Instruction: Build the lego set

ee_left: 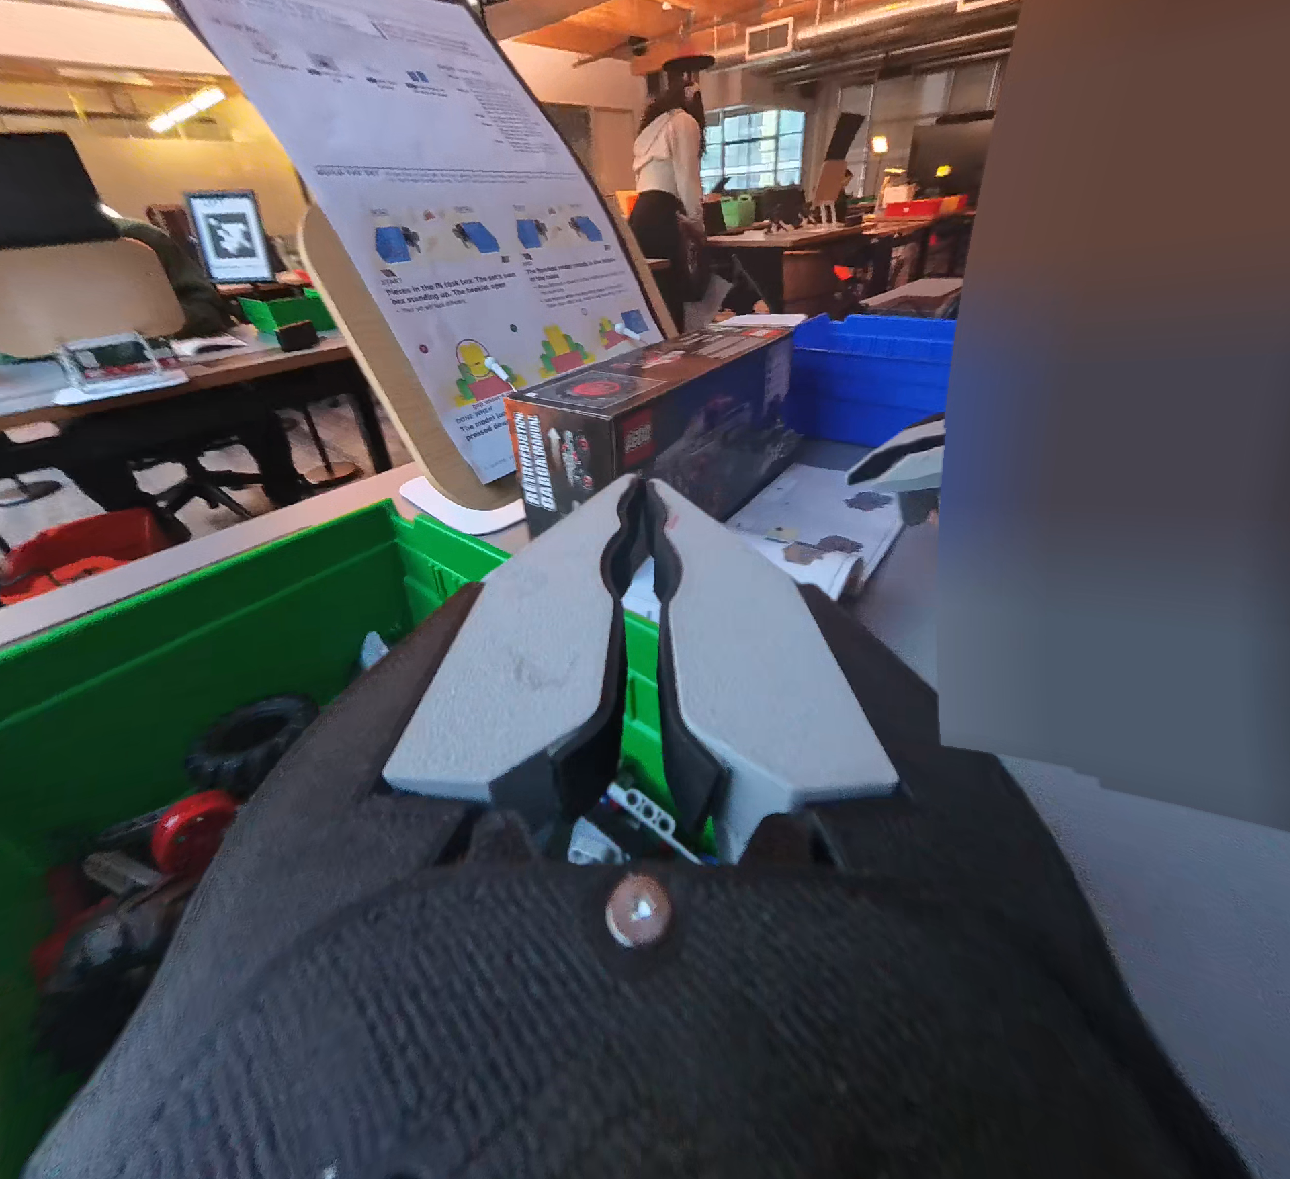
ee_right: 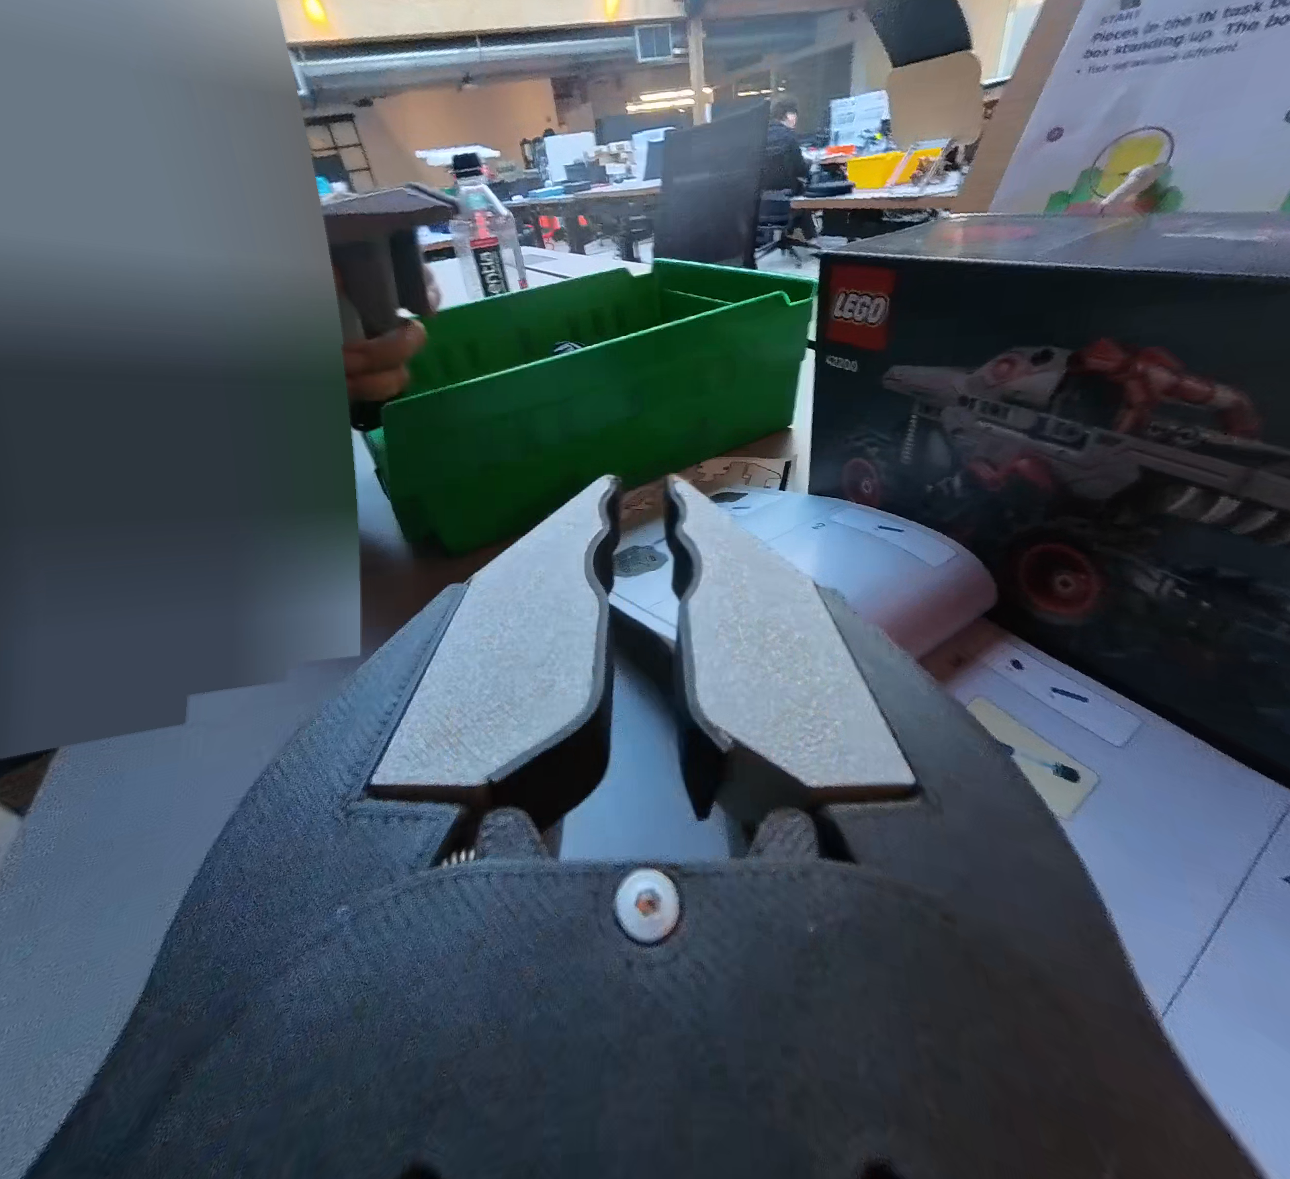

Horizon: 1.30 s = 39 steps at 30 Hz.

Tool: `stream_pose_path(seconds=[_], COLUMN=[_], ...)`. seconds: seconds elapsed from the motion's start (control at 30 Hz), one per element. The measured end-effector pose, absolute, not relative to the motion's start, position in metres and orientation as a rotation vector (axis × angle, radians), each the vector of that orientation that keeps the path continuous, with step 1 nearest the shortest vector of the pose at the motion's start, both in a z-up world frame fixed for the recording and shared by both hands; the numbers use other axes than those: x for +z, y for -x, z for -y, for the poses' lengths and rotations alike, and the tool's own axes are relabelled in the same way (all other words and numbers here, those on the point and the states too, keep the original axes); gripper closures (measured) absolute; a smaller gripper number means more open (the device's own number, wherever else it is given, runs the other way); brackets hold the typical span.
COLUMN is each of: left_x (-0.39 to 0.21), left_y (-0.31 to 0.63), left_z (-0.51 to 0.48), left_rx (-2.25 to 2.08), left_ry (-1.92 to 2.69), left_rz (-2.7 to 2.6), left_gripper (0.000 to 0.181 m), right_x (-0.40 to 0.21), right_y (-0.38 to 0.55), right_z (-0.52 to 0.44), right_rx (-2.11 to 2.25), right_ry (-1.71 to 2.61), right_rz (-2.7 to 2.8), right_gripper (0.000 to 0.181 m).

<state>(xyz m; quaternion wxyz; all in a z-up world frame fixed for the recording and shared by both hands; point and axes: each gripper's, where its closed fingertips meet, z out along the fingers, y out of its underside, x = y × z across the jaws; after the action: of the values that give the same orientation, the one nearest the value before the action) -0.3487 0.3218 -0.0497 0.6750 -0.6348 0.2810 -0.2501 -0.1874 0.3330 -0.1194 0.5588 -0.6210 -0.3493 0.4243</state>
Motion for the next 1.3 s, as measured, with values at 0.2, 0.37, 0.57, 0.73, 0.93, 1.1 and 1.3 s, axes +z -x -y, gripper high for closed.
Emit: stream_pose_path(seconds=[0.2, 0.37, 0.57, 0.73, 0.93, 1.1, 1.3], left_x=[-0.070, -0.071, -0.035, -0.045, -0.066, -0.083, -0.084], left_y=[0.378, 0.397, 0.438, 0.426, 0.404, 0.392, 0.387], left_z=[-0.349, -0.357, -0.343, -0.346, -0.347, -0.350, -0.346], left_rx=[-0.343, -0.262, -0.220, -0.296, -0.154, -0.140, -0.095], left_ry=[1.504, 1.512, 1.418, 1.476, 1.475, 1.509, 1.476], left_rz=[-0.589, -0.548, -0.431, -0.450, -0.609, -0.674, -0.710], left_gripper=[0.181, 0.181, 0.181, 0.181, 0.181, 0.181, 0.181], right_x=[-0.129, -0.127, -0.130, -0.132, -0.130, -0.116, -0.105], right_y=[0.184, 0.167, 0.163, 0.172, 0.187, 0.179, 0.174], right_z=[-0.350, -0.355, -0.368, -0.366, -0.357, -0.359, -0.354], right_rx=[0.861, 0.667, 0.677, 0.717, 0.807, 0.829, 0.844], right_ry=[1.515, 1.452, 1.486, 1.494, 1.463, 1.422, 1.372], right_rz=[0.815, 0.878, 0.848, 0.868, 0.915, 0.818, 0.779], right_gripper=[0.154, 0.164, 0.164, 0.165, 0.164, 0.163, 0.169])
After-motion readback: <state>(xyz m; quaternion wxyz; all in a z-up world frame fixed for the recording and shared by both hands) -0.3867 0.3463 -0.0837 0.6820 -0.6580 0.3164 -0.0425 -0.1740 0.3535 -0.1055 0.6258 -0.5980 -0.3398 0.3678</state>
